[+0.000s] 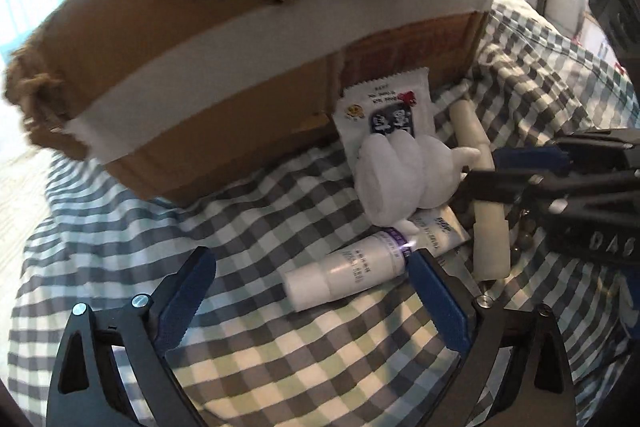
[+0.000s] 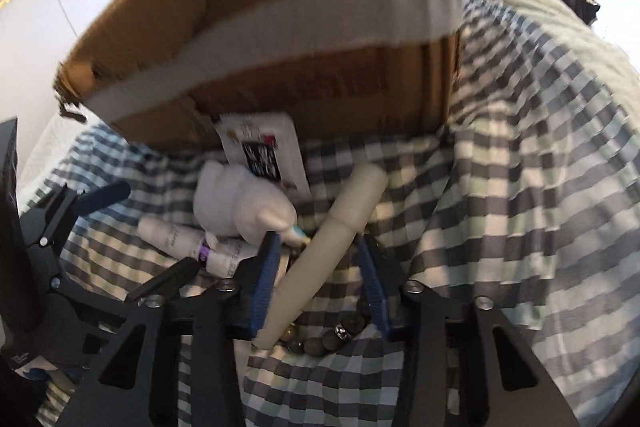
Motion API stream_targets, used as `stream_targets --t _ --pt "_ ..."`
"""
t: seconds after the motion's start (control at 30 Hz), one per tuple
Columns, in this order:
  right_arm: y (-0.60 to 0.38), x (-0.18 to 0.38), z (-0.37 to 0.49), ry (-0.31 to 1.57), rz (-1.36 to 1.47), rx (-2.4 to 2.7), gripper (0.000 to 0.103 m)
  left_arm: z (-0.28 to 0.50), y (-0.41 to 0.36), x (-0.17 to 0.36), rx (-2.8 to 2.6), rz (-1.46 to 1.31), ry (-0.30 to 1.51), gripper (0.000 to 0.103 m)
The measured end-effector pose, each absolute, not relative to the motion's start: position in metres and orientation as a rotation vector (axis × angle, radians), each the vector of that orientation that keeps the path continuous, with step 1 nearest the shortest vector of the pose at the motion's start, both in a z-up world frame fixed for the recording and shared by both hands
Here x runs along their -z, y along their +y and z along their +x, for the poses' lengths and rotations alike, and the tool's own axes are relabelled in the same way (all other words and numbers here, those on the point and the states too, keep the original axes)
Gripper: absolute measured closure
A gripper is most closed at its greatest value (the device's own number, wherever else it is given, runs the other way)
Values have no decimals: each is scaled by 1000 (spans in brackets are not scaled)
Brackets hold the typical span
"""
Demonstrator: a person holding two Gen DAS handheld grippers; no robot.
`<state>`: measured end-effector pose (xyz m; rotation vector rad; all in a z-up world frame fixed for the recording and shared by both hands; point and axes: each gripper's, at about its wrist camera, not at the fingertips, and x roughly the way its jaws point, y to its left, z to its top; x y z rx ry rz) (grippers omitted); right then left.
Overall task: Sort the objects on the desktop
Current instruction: 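Grasp the white tube with the left tool while the right tool grasps the white stick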
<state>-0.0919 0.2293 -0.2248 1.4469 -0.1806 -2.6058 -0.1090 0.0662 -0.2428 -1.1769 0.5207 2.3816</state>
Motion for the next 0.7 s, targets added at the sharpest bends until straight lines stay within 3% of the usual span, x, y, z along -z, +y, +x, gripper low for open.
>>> stream_targets --t 0.13,0.27,0.3,0.43,0.7 --pt "227 239 -96 -179 1506 2567 68 -107 79 253 -2319 -1170 600 4" --pt "231 241 -98 -223 1512 2548 69 -100 87 257 -2278 -1144 634 32" --pt "232 241 -97 -230 1512 2546 75 -99 88 257 -2282 -1138 643 40" --pt "237 239 -93 -262 1499 2552 85 -95 90 254 -2292 -1145 657 53" --pt "249 224 -81 -314 1438 2609 92 -76 105 245 -2267 -1080 775 75"
